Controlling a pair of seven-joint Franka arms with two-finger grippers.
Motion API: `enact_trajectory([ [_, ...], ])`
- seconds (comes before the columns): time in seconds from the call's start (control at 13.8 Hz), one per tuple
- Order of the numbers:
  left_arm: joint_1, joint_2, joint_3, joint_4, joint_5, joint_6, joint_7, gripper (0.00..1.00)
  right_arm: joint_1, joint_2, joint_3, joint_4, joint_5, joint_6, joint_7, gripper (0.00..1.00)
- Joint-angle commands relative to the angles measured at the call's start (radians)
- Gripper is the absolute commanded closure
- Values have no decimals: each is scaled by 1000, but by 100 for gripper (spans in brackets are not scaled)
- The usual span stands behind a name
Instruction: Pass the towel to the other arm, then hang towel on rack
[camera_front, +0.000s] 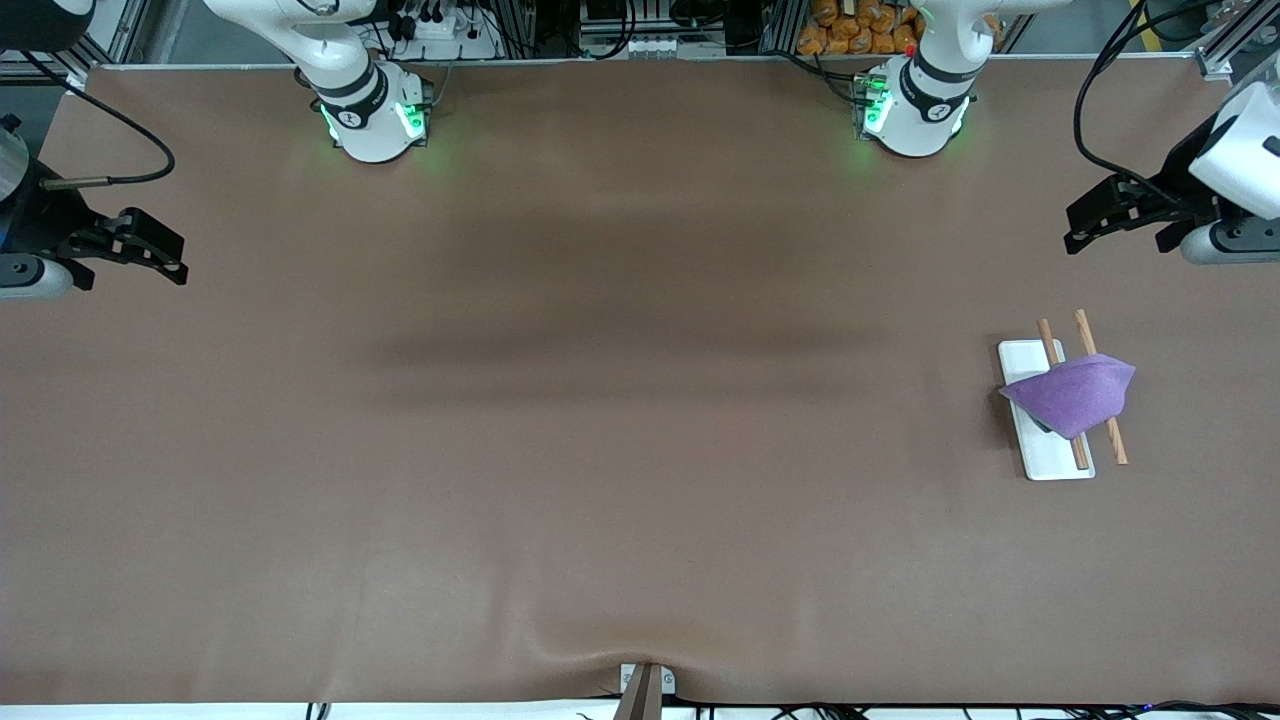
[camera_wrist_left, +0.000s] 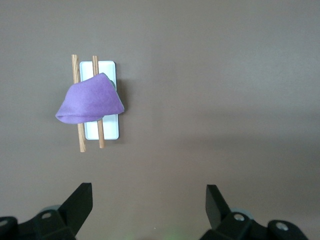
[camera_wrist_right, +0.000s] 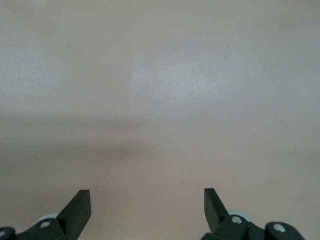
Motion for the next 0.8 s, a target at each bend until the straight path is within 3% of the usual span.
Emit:
enact_trajectory([
  [0.0,3,13,-1,35,12,-29,29,0,5,10,1,27,-24,-15,13,0],
  [0.73,-1,5,-4,37,9,-38,29,0,3,10,1,25,-24,-17,13,0],
])
